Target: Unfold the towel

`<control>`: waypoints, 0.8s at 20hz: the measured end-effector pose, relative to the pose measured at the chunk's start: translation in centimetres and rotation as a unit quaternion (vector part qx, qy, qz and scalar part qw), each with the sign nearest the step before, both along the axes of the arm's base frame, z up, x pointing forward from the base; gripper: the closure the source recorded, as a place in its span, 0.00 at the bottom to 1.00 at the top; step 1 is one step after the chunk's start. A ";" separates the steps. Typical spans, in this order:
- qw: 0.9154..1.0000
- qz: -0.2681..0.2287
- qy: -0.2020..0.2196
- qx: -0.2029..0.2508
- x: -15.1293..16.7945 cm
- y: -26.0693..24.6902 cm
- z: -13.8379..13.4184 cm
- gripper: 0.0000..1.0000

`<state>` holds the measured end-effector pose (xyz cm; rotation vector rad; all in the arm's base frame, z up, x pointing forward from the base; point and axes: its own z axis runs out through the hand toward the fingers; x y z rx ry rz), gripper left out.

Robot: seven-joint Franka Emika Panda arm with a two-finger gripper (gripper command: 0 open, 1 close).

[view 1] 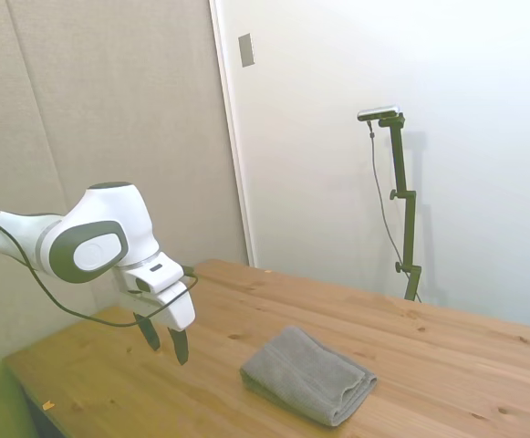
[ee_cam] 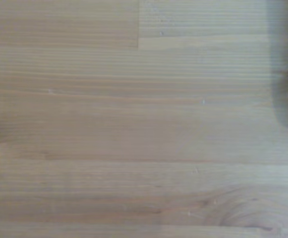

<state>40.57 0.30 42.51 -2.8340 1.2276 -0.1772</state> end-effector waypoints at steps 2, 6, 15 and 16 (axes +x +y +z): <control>1.000 0.001 -0.001 0.001 0.1 -0.1 0.1 0.00; 0.999 -0.043 -0.013 0.020 1.1 -5.6 1.1 0.00; 0.978 -0.190 -0.039 0.077 6.1 -30.4 1.6 0.00; 0.976 -0.196 -0.033 0.085 6.8 -31.9 0.7 0.00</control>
